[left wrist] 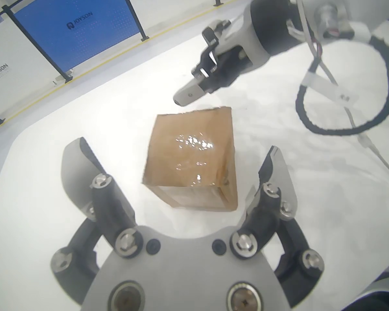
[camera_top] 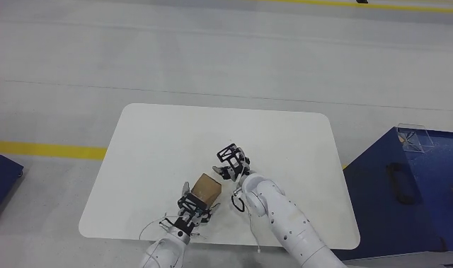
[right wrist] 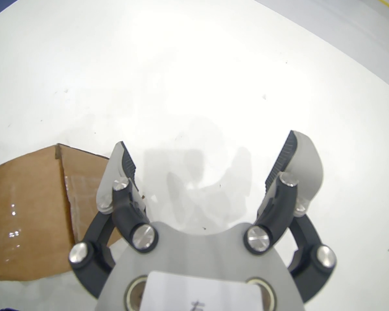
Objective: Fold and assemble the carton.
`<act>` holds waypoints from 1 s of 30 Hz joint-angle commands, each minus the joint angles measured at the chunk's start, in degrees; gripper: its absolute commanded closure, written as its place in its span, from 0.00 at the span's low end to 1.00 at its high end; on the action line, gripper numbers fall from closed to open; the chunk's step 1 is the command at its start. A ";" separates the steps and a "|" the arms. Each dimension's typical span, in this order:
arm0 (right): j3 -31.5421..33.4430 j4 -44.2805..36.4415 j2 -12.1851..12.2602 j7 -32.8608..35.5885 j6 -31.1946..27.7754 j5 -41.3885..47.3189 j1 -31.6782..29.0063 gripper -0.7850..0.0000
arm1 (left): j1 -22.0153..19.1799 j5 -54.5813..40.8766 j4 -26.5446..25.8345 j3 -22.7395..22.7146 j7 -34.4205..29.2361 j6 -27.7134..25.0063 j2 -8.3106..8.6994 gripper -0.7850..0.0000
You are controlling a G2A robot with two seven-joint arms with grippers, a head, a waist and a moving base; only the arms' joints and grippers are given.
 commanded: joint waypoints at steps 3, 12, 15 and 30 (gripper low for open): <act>1.28 -0.69 0.30 -0.21 -0.03 0.24 -0.71 0.00 | -1.22 0.02 1.45 0.26 -0.60 -0.13 -0.09 0.45; 3.62 -2.10 0.87 -0.27 -0.19 0.38 -2.25 0.00 | -1.99 -1.72 2.13 0.37 -1.88 -0.82 -0.20 0.87; 4.98 -2.58 1.11 -0.63 -0.04 1.03 -2.49 0.00 | -1.40 -3.03 0.80 0.19 -1.55 -0.68 -0.21 1.00; 14.37 -9.72 3.32 2.31 -3.01 5.89 -6.20 0.00 | -0.89 -63.55 -3.17 1.15 -15.95 3.37 -4.36 0.00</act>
